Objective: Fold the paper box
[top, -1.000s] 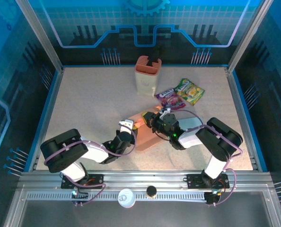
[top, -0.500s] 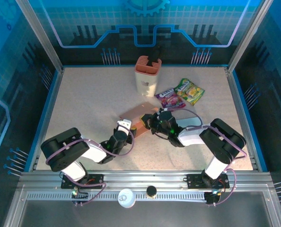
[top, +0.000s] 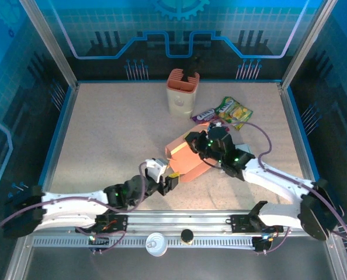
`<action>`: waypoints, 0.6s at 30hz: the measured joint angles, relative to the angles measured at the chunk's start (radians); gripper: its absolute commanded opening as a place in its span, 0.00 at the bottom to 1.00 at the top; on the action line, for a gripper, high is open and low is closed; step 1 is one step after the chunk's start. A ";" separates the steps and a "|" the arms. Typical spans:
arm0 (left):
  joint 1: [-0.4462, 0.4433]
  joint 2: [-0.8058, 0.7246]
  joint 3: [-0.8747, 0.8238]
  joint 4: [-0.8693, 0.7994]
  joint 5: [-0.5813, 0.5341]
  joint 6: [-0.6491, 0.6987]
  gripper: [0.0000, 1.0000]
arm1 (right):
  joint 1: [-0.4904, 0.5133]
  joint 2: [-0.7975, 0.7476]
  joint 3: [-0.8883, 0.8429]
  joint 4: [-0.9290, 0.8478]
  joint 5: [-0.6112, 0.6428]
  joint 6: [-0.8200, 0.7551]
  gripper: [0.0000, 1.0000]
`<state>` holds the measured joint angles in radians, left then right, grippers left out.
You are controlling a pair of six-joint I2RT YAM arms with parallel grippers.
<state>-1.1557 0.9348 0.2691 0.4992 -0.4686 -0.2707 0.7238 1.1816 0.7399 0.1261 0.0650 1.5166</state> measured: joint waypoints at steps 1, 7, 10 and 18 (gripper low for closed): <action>0.000 -0.056 0.003 -0.055 0.004 -0.020 0.58 | -0.003 -0.013 0.012 -0.031 0.002 -0.003 0.00; 0.116 -0.274 0.020 -0.333 0.037 -0.125 0.50 | -0.049 0.100 0.028 -0.063 -0.048 0.019 0.00; 0.227 -0.270 0.020 -0.401 0.076 -0.153 0.47 | -0.051 0.181 0.029 -0.066 -0.074 0.032 0.00; 0.425 -0.039 0.043 -0.406 0.215 -0.164 0.50 | -0.076 0.292 0.073 0.034 -0.115 0.038 0.00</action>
<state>-0.7307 0.8955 0.3119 0.0937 -0.2535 -0.4347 0.6479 1.4738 0.8131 0.1596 -0.0502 1.5543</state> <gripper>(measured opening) 0.496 0.041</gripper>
